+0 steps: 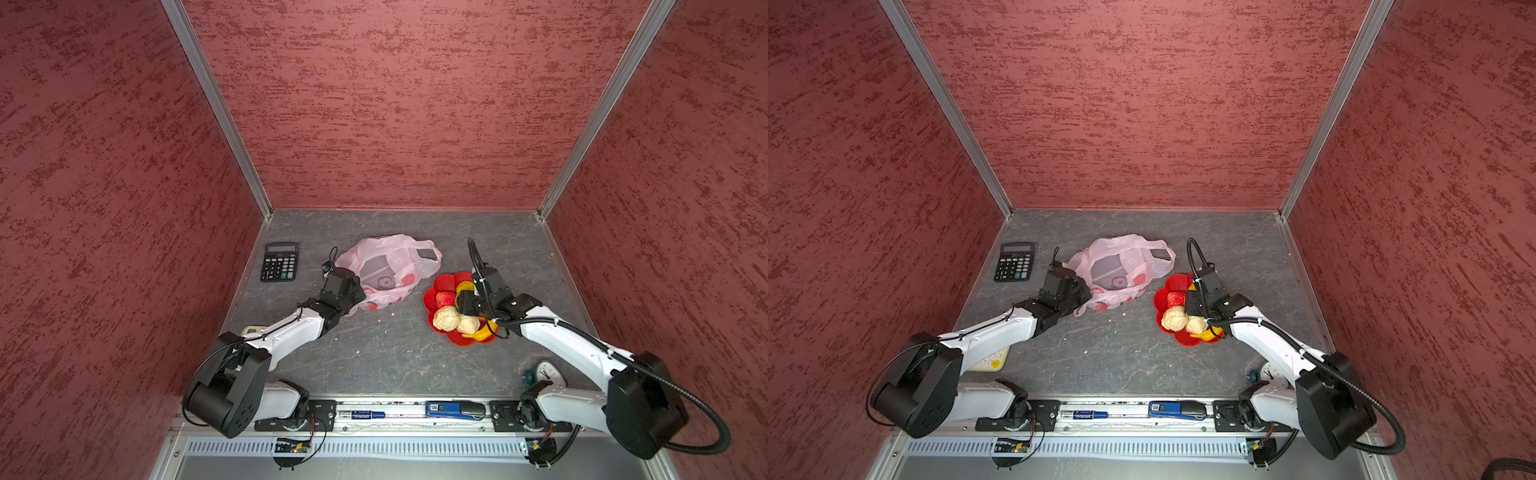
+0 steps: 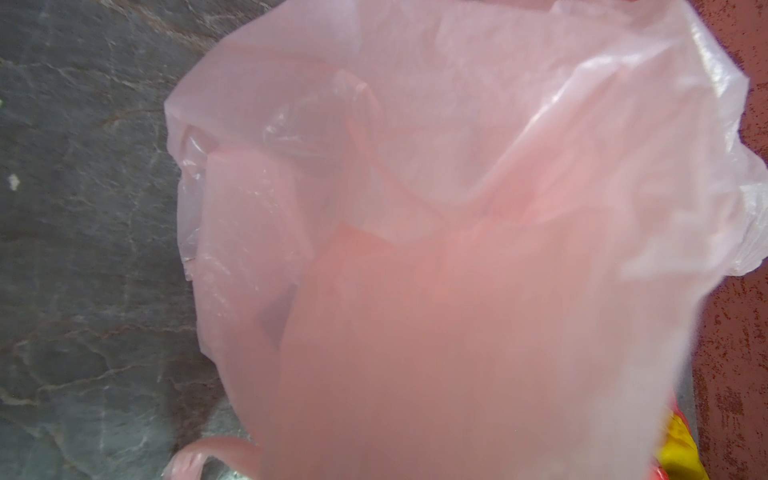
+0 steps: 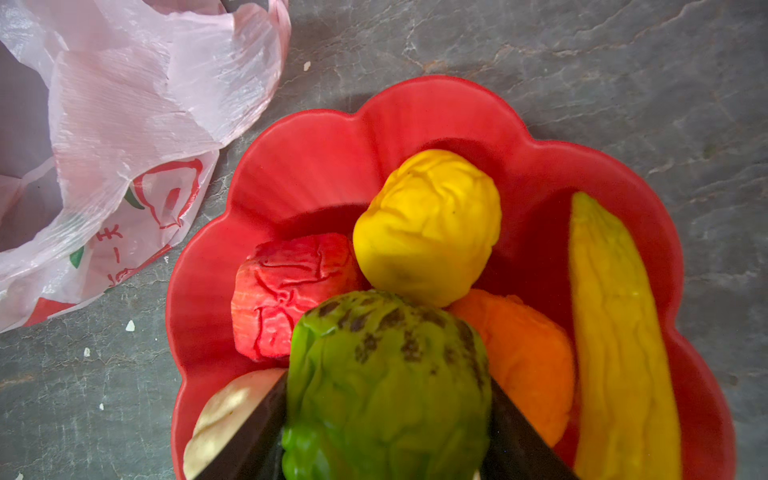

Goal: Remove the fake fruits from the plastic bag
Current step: 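Lower the green bumpy fruit onto the red plate and open the right gripper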

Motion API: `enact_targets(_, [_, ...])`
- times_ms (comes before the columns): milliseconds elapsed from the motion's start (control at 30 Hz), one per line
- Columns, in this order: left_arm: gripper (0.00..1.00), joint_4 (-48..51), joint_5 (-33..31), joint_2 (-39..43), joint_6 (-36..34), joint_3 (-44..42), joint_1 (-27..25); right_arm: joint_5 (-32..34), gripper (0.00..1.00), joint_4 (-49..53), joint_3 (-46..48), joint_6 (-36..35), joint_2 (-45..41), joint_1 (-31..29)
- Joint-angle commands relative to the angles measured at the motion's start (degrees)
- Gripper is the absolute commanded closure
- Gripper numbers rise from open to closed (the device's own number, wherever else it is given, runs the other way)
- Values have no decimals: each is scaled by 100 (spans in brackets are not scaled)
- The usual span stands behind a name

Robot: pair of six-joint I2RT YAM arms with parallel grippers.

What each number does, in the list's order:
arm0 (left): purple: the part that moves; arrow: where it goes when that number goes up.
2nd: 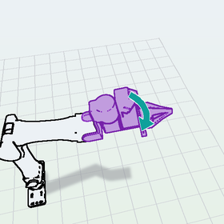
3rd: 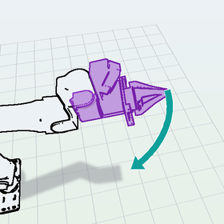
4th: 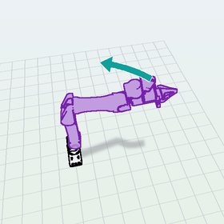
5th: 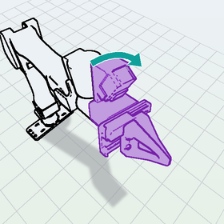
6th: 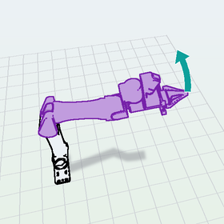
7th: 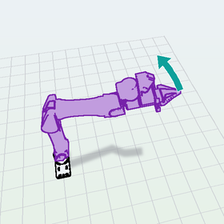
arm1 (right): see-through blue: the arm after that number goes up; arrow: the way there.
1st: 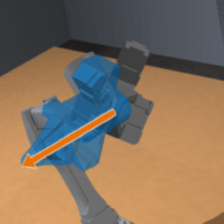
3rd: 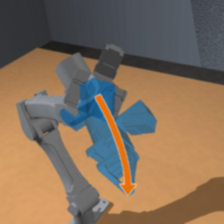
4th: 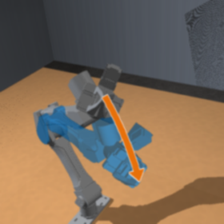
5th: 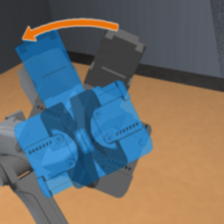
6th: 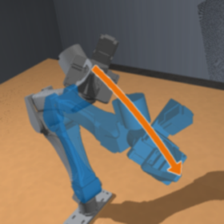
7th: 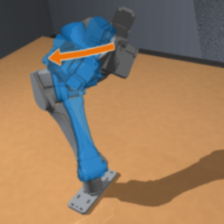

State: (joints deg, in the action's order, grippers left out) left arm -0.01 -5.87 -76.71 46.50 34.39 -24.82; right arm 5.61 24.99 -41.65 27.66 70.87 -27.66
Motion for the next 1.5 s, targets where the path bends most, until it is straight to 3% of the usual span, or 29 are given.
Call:
enact_targets(0, [99, 6, 33, 33, -66, 20, -22, 103, 49, -117, 71, 81, -3, 41])
enact_targets(167, [99, 4, 32, 35, -77, 31, -21, 117, 42, -125, 70, 82, -4, 41])
enact_targets(1267, [99, -34, 42, 6, -70, -10, -14, 218, 19, -153, -4, 117, -90, 37])
enact_targets(1300, [99, -33, 42, 1, -61, -11, -12, 226, 11, -140, -15, 108, -99, 41])
enact_targets(1467, [99, -65, 50, -30, -60, -3, -10, 286, 8, -58, -100, 58, -205, 41])
